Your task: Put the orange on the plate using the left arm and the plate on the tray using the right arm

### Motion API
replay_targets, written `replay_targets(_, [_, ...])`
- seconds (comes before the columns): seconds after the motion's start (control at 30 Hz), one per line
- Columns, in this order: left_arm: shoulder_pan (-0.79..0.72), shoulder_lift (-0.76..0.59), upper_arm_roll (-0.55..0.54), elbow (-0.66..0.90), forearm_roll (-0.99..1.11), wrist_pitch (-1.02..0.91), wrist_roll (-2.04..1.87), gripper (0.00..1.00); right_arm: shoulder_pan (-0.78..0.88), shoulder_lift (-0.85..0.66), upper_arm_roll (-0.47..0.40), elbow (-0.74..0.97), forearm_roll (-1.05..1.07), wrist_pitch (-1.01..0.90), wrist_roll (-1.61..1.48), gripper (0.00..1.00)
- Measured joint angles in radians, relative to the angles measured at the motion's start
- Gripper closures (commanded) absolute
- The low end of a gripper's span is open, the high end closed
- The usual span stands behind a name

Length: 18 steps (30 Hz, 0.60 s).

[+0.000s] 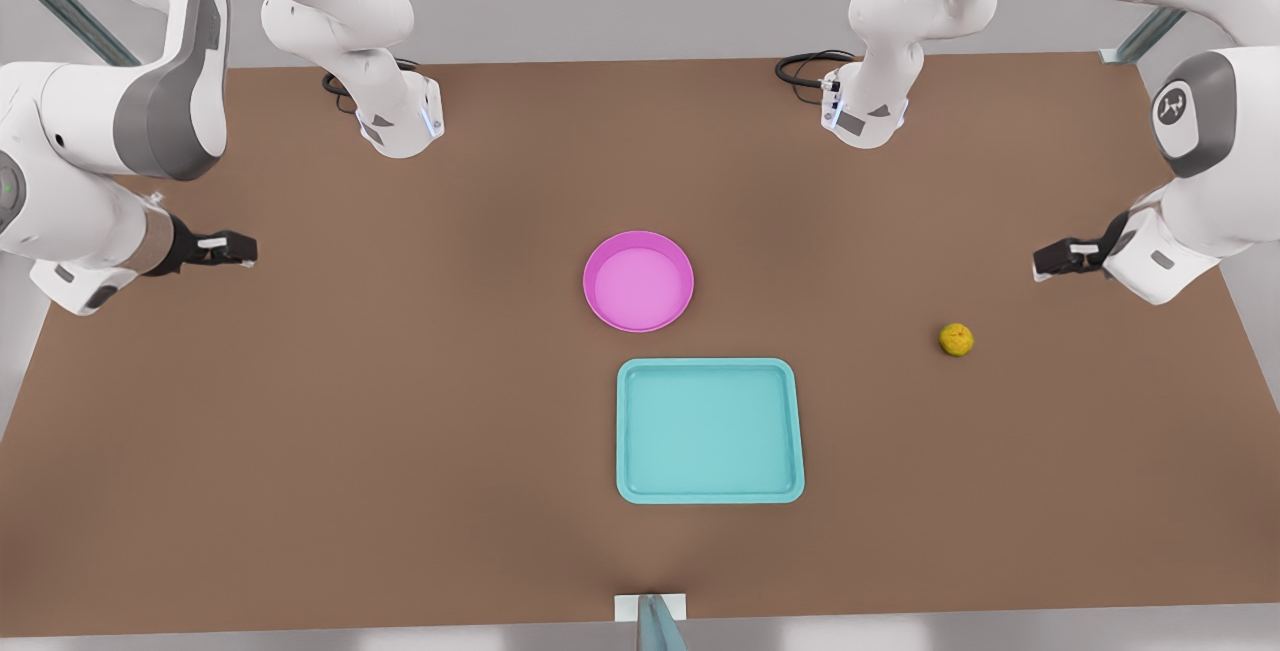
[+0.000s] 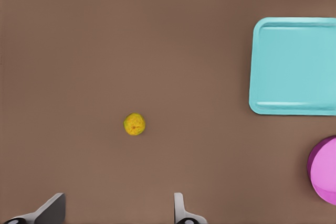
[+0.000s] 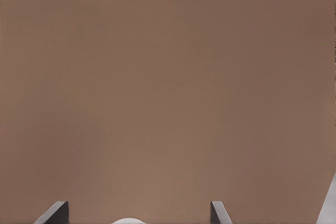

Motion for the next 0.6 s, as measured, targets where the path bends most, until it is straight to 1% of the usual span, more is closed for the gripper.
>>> replay_targets(0.07, [0.001,0.003,0.005,-0.015,0.0,0.011,0.0,0.0,0.0,0.001,0.0,0.0,-0.001,0.015,-0.007,0.0])
replay_targets(0.1, [0.003,0.005,0.015,-0.058,-0.001,0.016,-0.001,0.0,0.0,0.002,0.0,0.0,-0.001,0.021,-0.01,0.0])
replay_targets(0.17, [0.045,0.043,0.045,-0.209,-0.009,0.066,-0.003,0.0,0.0,0.004,-0.001,0.001,-0.002,0.031,-0.015,0.0])
replay_targets(0.23, [0.106,0.101,0.055,-0.383,-0.014,0.2,-0.002,0.0,0.0,0.005,-0.002,0.001,-0.002,0.038,-0.02,0.0])
replay_targets(0.33, [0.147,0.161,0.076,-0.548,-0.014,0.406,0.036,0.0,0.0,0.008,-0.003,0.0,-0.004,0.044,-0.027,0.0])
replay_targets(0.47, [0.145,0.172,0.086,-0.664,-0.012,0.585,0.116,0.0,0.0,0.018,-0.003,0.0,-0.007,0.049,-0.034,0.0])
replay_targets(0.6, [0.11,0.18,0.086,-0.706,-0.011,0.683,0.173,0.0,0.0,0.025,-0.003,-0.004,-0.008,0.051,-0.04,0.0])
